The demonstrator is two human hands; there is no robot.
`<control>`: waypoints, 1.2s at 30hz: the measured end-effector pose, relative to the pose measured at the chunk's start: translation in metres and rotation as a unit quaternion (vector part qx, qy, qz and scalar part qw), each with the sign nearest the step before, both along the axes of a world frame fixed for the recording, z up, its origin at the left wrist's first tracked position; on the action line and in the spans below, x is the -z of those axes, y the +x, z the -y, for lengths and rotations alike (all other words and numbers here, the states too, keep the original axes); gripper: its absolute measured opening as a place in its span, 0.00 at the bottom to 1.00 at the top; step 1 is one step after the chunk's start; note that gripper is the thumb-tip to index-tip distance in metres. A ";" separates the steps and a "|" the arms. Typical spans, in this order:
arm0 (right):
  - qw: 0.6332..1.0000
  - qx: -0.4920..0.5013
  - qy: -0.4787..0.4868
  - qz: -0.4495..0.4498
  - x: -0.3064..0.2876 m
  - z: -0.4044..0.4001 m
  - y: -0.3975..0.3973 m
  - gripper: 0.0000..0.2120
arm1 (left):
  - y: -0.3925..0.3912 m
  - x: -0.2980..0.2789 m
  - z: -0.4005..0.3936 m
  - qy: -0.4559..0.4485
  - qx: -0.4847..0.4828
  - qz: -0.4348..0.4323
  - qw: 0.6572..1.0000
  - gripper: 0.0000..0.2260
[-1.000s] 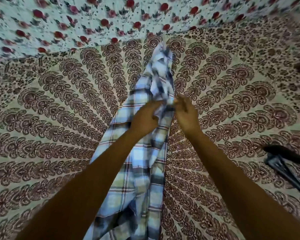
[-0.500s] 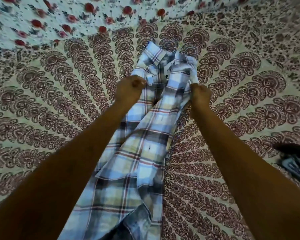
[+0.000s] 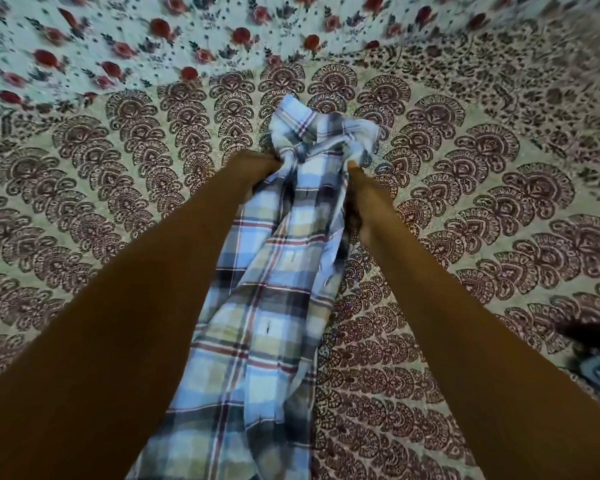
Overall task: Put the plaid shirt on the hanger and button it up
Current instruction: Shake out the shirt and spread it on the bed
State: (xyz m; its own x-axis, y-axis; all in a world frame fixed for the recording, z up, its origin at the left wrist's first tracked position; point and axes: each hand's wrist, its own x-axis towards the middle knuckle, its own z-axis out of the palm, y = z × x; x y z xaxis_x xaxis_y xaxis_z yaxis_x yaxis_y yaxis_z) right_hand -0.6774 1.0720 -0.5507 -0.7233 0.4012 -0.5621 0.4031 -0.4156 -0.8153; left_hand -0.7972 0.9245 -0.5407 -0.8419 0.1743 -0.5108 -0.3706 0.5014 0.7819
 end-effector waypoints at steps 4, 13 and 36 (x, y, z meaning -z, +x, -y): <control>0.994 -0.028 0.104 0.017 -0.003 0.012 -0.009 0.12 | 0.012 -0.009 -0.008 0.005 0.056 0.011 0.998 0.11; 0.973 0.150 0.165 -0.060 -0.070 0.008 0.023 0.15 | 0.047 -0.063 0.008 0.085 -0.011 -0.169 0.982 0.15; 0.861 -0.120 0.389 -0.304 -0.555 0.125 0.330 0.19 | 0.372 -0.570 0.193 0.087 -0.001 -0.460 0.884 0.33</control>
